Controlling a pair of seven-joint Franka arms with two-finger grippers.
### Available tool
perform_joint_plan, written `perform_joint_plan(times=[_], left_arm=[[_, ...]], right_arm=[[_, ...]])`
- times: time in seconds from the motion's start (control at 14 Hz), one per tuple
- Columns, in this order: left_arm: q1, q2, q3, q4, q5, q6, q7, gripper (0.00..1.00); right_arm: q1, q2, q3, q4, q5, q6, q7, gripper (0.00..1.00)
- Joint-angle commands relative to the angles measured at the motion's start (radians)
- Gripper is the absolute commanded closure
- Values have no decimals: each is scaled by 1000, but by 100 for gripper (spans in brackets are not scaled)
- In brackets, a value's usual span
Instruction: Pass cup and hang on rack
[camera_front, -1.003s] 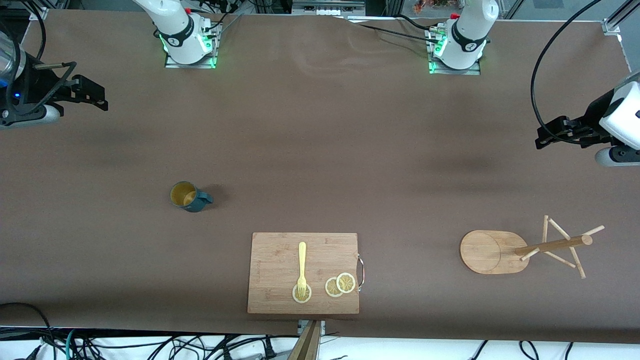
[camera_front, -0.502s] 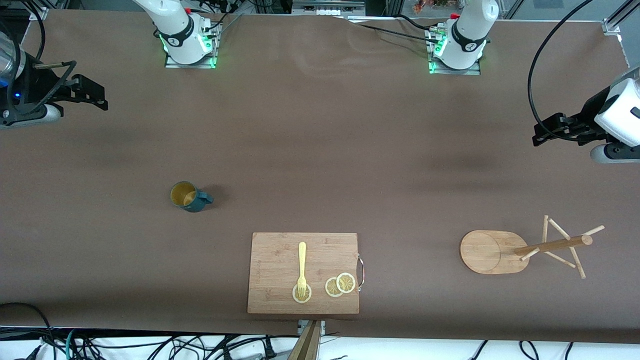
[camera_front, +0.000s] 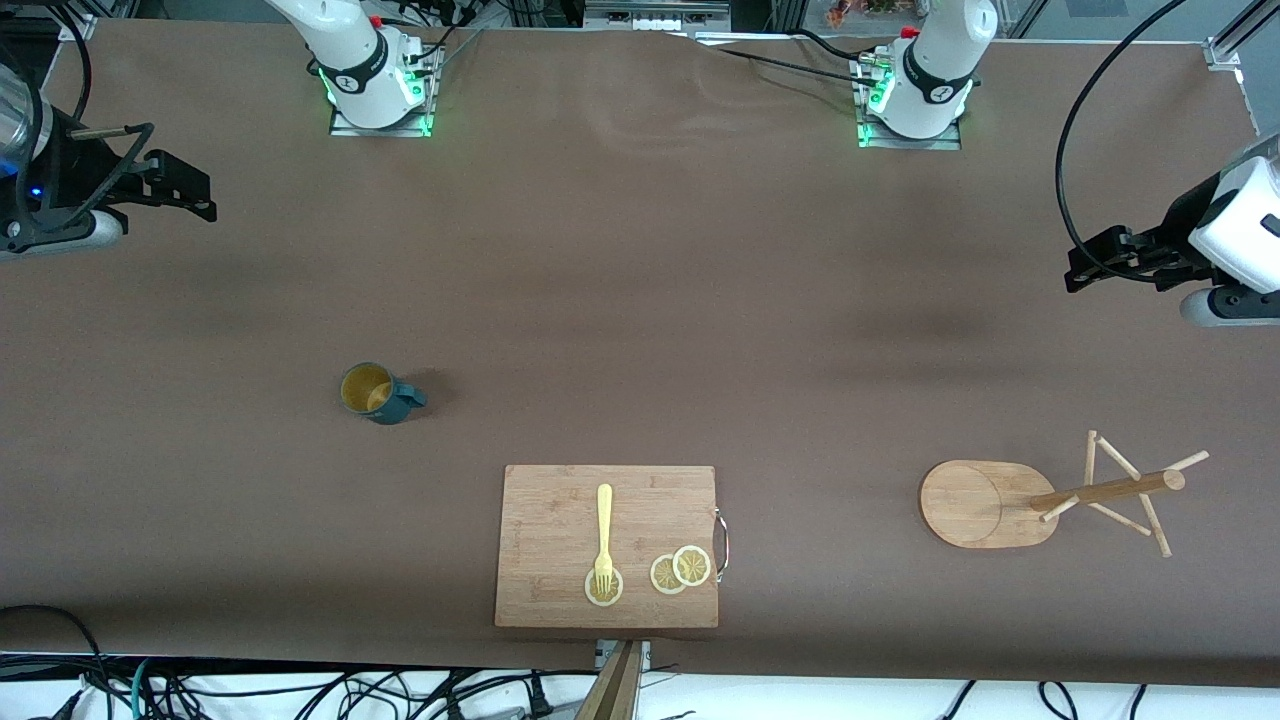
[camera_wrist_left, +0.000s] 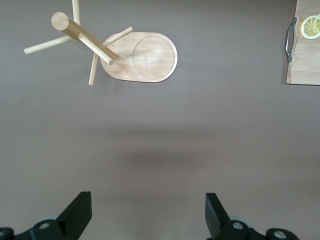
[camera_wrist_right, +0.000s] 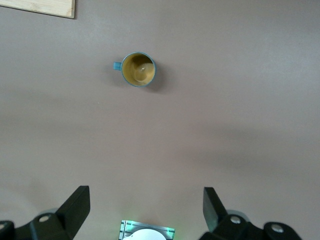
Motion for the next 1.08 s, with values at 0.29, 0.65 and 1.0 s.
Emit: perform_joint_plan(times=[0.29,0.65,1.0], left_arm=[[-9,-19,5,-18,28,-5,16,0],[-9,-19,5,-18,27,-5,14,0],[-9,-18,5,-18,25,-5,14,0]], right_arm=[[-12,-3,7,1,14,6,-17,0],[-12,-1,7,1,14,9,-17,0],[-12,5,7,-31,14,41,-17,0]])
